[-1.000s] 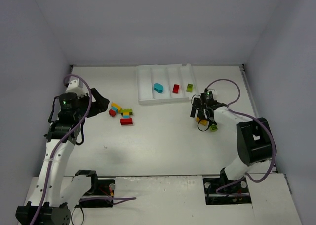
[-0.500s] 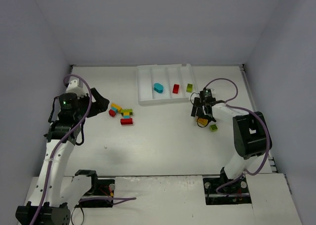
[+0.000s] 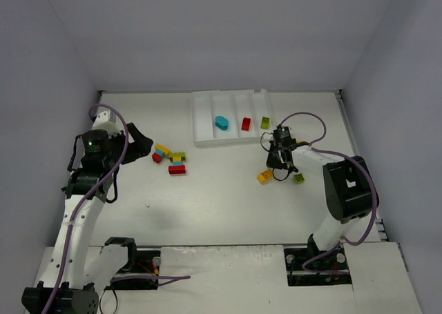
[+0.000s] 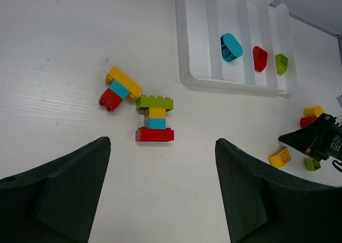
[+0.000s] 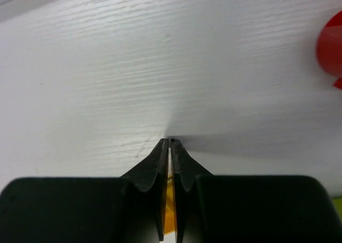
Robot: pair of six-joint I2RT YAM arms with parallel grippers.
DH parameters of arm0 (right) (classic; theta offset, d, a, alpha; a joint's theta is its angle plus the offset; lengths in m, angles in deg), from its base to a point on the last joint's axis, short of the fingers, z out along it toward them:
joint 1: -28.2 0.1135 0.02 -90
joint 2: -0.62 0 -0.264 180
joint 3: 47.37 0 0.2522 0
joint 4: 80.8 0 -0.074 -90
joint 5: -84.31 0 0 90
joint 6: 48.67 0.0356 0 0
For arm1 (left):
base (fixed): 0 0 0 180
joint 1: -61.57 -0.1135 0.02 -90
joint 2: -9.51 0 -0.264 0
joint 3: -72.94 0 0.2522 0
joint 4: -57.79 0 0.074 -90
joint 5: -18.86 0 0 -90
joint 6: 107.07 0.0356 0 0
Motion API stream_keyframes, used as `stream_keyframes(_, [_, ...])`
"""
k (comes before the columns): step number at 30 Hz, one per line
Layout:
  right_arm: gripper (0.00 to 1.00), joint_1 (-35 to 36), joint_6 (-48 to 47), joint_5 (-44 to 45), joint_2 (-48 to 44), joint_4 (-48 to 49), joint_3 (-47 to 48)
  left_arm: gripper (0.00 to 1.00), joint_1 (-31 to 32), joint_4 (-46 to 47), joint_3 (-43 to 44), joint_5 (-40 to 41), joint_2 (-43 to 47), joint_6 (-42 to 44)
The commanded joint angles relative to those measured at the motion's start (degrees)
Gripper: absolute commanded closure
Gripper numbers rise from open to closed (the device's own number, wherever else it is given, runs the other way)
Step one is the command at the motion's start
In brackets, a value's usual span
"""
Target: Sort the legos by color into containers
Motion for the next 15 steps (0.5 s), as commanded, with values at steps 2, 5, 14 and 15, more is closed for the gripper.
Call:
stream_keyframes(2, [0.96, 4.2, 2.7, -2.1, -2.1, 1.0, 0.1, 0.27, -0.2, 3.2, 2.3, -0.8, -0.4, -0.5])
stream_keyframes(5, [0.81, 5.3, 2.9, 0.5, -3.3, 1.0, 0.3, 0.27, -0.2, 3.1, 2.2, -0.7, -0.4, -0.5])
stream_keyframes(14, [0.33, 5.5, 2.8, 6.4, -10.3, 0.9, -2.8, 0.27, -0.2, 3.2, 2.3, -0.7, -0.3, -0.5])
stream_keyframes(15, [0.29, 6.0, 2.6, 6.8, -11.0, 0.8, -3.1, 0.27, -0.2, 3.2, 2.3, -0.7, -0.3, -0.5])
